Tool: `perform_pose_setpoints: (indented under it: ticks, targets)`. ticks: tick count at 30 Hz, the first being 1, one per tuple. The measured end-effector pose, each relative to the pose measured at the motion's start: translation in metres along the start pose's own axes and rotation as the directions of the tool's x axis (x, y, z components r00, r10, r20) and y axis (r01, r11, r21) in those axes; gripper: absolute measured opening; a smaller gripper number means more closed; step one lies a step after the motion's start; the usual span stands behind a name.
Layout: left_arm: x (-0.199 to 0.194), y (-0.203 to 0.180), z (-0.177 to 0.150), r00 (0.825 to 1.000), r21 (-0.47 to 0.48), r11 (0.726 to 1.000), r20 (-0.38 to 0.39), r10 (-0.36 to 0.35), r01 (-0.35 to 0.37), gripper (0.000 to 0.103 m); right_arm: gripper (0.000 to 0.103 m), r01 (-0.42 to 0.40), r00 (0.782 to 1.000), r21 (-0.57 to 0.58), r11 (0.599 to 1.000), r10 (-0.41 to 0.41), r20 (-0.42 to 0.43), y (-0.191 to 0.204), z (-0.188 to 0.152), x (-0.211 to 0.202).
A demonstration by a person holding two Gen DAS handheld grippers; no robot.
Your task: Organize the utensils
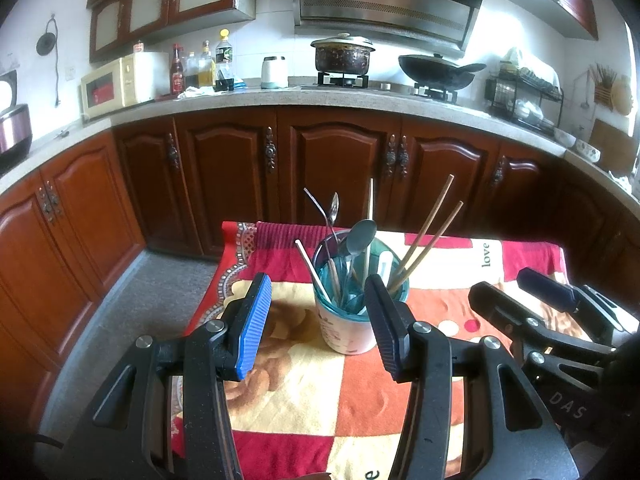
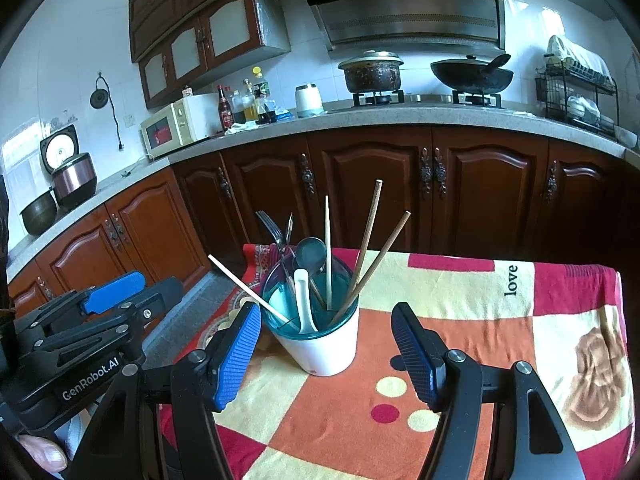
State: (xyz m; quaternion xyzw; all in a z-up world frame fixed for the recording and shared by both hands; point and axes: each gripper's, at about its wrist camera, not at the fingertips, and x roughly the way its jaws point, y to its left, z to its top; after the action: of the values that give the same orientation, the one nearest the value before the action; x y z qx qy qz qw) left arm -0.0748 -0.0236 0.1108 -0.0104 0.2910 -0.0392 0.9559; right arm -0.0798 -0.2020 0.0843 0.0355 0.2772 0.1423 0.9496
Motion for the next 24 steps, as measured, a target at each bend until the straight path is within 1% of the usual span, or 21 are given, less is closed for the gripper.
perform_pose_setpoints:
  ticks: [24]
  targets:
    - [0.0040,0.0020,-0.0009,1.000,0.000,1.000,-0.005,0.006,-0.006,0.048,0.066,-0.006,1.000,0.001,1.000,0.006,-0.023,-0.0008,-0.0017,0.0098]
